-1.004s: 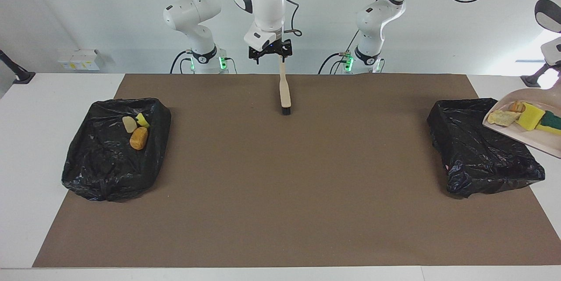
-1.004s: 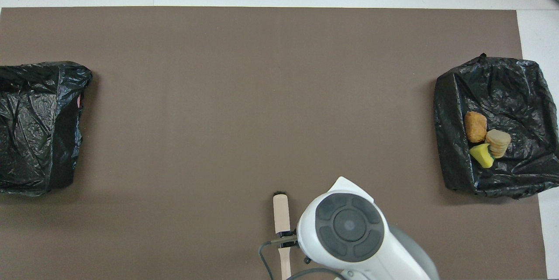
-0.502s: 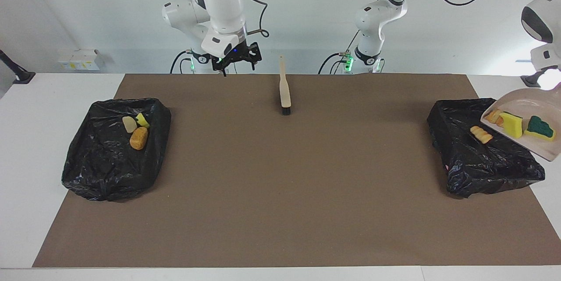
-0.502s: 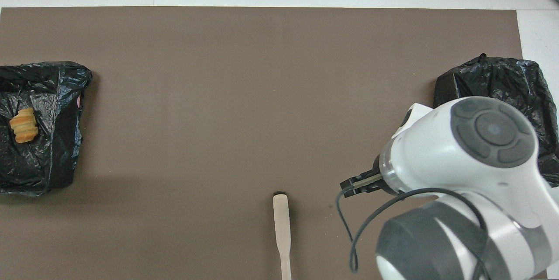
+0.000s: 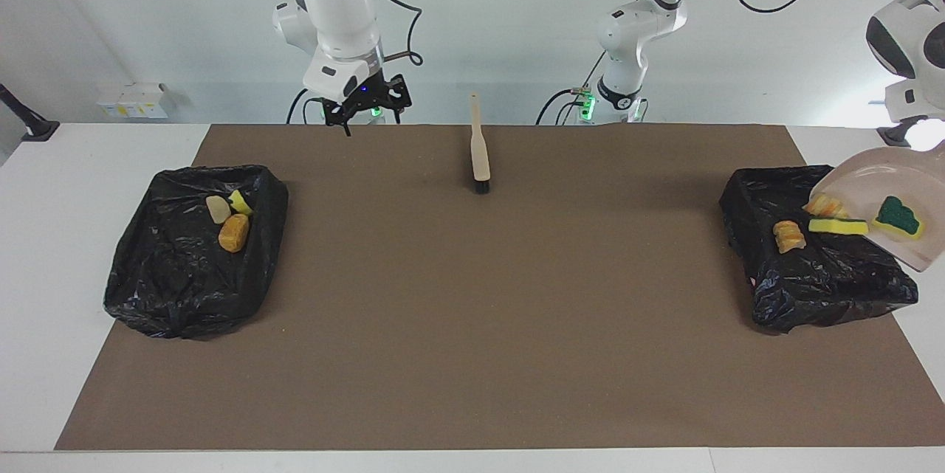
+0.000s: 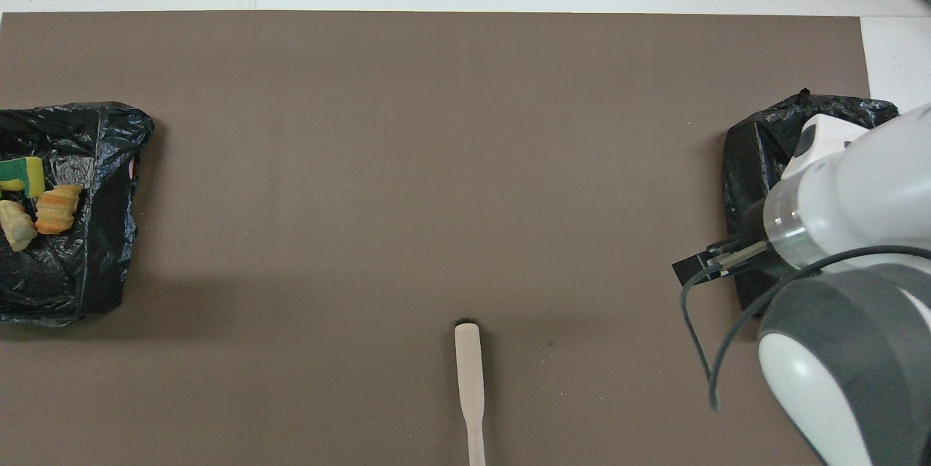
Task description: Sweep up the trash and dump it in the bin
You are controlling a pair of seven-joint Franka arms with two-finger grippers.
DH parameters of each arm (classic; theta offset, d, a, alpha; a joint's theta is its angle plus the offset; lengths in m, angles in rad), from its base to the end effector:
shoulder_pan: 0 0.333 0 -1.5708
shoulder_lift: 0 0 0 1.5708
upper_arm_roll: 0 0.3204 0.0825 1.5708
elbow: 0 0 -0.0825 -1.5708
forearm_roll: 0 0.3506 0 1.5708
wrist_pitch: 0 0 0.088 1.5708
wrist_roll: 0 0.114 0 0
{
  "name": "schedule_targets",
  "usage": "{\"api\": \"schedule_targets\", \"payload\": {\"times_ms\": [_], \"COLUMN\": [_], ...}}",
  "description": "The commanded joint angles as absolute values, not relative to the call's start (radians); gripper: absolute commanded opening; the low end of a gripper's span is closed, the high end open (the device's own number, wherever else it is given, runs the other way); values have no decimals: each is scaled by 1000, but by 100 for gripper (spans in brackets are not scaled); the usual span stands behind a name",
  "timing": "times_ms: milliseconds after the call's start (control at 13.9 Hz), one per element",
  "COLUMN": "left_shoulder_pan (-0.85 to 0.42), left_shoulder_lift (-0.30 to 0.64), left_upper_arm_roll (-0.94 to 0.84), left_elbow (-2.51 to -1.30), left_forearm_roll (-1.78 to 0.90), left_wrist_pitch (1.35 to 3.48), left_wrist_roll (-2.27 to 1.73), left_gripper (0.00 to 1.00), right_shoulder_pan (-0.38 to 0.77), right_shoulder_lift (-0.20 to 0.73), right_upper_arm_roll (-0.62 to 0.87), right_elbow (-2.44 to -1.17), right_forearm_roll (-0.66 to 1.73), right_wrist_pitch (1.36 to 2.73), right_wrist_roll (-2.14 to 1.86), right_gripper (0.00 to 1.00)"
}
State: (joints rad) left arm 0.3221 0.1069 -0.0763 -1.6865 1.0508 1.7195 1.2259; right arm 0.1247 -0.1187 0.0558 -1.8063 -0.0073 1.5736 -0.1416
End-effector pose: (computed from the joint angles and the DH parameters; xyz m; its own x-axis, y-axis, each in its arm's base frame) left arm 0.5281 0.2240 0.5740 0.2732 -0.4654 -0.8419 -0.9462 -0.2875 -0.1482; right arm 0.4685 0.0861 0.5786 0.9424 0.3143 -0.1147 0.3161 -0.9487 -0.0024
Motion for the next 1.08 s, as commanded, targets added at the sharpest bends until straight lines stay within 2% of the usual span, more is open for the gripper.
{"api": "schedule_targets", "payload": {"times_ms": [0, 574, 789, 1004], "left_shoulder_pan": [262, 230, 230, 189], "left_shoulder_lift": [100, 84, 94, 86], "left_upper_arm_roll": [-66, -69, -71, -75], "left_elbow": [-1686, -1677, -1579, -1536], "left_forearm_roll": [1094, 1094, 1089, 1069], "left_wrist_pitch": [1622, 1516, 1537, 1526], "left_wrist_roll": [1278, 1305, 1452, 1467], "left_gripper": [0, 0, 0, 0], "right_shoulder_pan": [66, -109, -117, -100], "right_shoulder_lift": [-103, -95, -49, -41], "right_upper_arm_roll": [66, 66, 69, 74], "right_elbow": [-1756, -1694, -1600, -1585], "right_forearm_roll": [-49, -46, -35, -40], "right_wrist_pitch": [1546, 1563, 1536, 1505], "right_wrist_roll": [-173, -144, -31, 15], "right_gripper": [100, 100, 100, 100]}}
